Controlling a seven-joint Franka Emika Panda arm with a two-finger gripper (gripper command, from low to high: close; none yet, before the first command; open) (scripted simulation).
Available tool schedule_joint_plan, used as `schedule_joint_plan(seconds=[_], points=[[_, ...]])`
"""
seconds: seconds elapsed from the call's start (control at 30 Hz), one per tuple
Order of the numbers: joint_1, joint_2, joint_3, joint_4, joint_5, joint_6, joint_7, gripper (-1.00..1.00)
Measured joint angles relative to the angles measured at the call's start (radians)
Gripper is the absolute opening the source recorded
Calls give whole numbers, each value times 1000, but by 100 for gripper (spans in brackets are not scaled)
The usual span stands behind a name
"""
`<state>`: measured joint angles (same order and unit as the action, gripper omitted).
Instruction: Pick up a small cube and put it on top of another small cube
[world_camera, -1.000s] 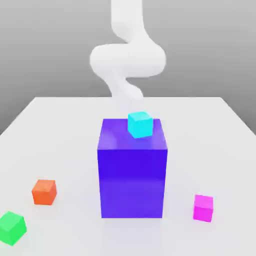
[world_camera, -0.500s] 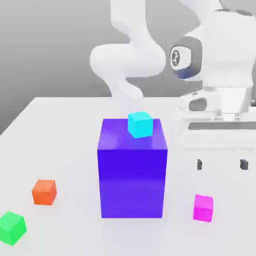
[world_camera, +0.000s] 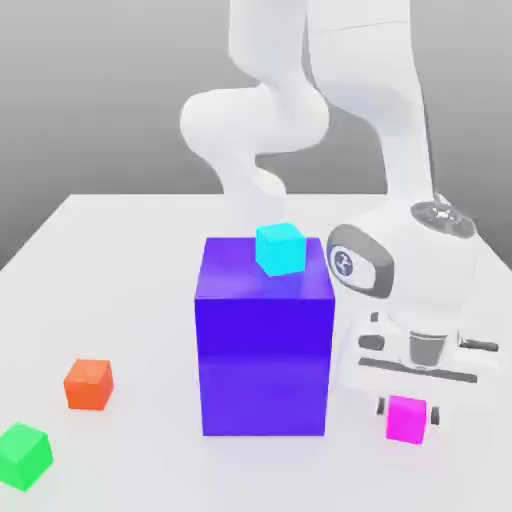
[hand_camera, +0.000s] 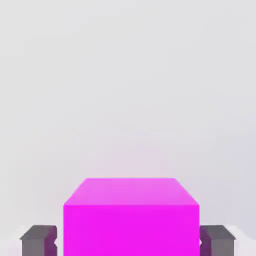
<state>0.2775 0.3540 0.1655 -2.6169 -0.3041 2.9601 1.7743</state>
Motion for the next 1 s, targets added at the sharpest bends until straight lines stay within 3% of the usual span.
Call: schedule_joint_plan(seconds=[0.1,0.3,0.43,1.0], points=[[2,3,-3,1,-4,3,4,-100],[-83,-187,117,-40,157,-139,-123,-100],[-97,-215,119,11,132,-123,-199,-100],[-599,-156,-218,237,300,-337,-597,-100]])
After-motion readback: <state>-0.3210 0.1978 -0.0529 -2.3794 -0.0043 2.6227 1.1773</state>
